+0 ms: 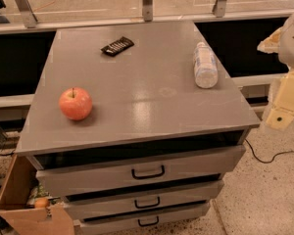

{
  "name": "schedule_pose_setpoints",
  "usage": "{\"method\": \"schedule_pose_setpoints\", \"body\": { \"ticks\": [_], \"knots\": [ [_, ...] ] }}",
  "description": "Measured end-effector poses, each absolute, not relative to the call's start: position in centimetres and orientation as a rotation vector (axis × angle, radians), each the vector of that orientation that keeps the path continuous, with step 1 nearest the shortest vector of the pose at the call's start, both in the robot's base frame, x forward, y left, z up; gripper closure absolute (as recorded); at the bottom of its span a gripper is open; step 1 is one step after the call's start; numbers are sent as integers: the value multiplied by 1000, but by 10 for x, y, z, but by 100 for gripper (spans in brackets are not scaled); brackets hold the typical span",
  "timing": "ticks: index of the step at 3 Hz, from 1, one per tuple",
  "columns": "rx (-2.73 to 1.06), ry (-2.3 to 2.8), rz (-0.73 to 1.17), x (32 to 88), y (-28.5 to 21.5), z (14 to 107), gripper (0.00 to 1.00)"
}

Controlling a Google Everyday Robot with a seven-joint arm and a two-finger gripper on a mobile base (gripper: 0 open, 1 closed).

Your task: Pick rxbar chocolate

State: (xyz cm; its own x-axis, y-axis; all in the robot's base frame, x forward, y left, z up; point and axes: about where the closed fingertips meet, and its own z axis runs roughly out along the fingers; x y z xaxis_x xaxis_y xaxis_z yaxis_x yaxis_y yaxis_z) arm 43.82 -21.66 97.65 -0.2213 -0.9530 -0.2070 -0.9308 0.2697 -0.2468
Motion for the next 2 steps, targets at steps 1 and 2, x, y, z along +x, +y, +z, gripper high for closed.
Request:
{"method": "schedule_pose_setpoints", "body": {
  "ticks": [1,2],
  "knots": [
    [-1724,2231,-100,438,-217,977,0],
    [-1734,2170,-50,468,-200,965,0]
  ]
}}
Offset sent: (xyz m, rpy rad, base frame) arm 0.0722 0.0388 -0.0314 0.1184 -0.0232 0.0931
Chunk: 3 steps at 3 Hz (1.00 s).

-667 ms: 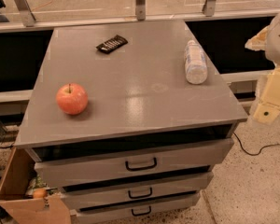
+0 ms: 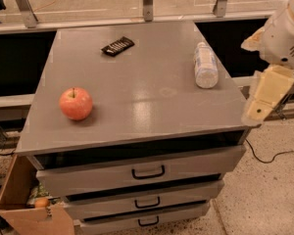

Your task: Pick rxbar chocolate

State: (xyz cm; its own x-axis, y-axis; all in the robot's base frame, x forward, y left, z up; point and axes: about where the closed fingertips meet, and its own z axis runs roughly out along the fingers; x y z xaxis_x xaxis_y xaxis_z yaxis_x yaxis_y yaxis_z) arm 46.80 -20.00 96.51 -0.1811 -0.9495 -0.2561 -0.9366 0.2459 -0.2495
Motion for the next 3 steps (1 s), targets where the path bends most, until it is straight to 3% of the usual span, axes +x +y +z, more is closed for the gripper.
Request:
{"method": "schedule_pose_setpoints", "body": {
  "ticks": [3],
  "knots": [
    [-1611,1948,136,607,-134,957,0]
  ]
}}
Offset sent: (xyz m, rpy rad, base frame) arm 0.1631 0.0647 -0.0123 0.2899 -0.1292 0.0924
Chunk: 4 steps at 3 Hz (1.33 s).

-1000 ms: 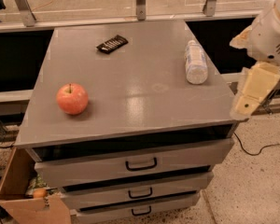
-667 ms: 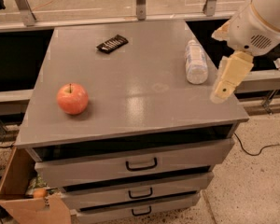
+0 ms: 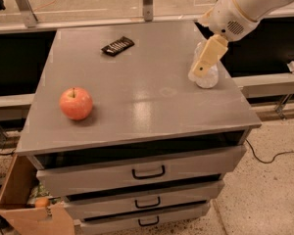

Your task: Pick rxbar chocolate

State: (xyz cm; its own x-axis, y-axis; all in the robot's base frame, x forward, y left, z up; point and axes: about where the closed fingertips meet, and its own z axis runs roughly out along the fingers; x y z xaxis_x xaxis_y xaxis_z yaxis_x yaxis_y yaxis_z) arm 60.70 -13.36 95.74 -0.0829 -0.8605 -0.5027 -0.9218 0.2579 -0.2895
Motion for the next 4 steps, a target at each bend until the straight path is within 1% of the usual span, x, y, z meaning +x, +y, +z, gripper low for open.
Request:
{"method": "schedule_pose_setpoints", "body": {
  "ticks": [2,3,4],
  "knots": [
    [-1601,1936,153,610,-129,957,0],
    [-1553,1908,217,601,-103,949,0],
    [-1469,1864,307,618,-50,929,0]
  ]
}}
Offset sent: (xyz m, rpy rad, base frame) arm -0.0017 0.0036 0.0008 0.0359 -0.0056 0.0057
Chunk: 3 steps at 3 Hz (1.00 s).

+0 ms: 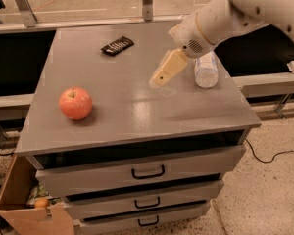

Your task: Pick rxbar chocolate

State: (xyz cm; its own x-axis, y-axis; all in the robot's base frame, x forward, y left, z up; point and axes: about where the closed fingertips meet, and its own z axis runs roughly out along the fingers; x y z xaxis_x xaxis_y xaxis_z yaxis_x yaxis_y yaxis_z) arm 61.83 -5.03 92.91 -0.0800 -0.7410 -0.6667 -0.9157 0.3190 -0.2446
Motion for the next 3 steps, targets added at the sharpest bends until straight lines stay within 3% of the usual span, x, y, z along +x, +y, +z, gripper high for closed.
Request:
{"method": "schedule_pose_setpoints", "body": {
  "ticks": [3],
  "knots": [
    [-1182,1787,441,730,59,909,0]
  ]
}}
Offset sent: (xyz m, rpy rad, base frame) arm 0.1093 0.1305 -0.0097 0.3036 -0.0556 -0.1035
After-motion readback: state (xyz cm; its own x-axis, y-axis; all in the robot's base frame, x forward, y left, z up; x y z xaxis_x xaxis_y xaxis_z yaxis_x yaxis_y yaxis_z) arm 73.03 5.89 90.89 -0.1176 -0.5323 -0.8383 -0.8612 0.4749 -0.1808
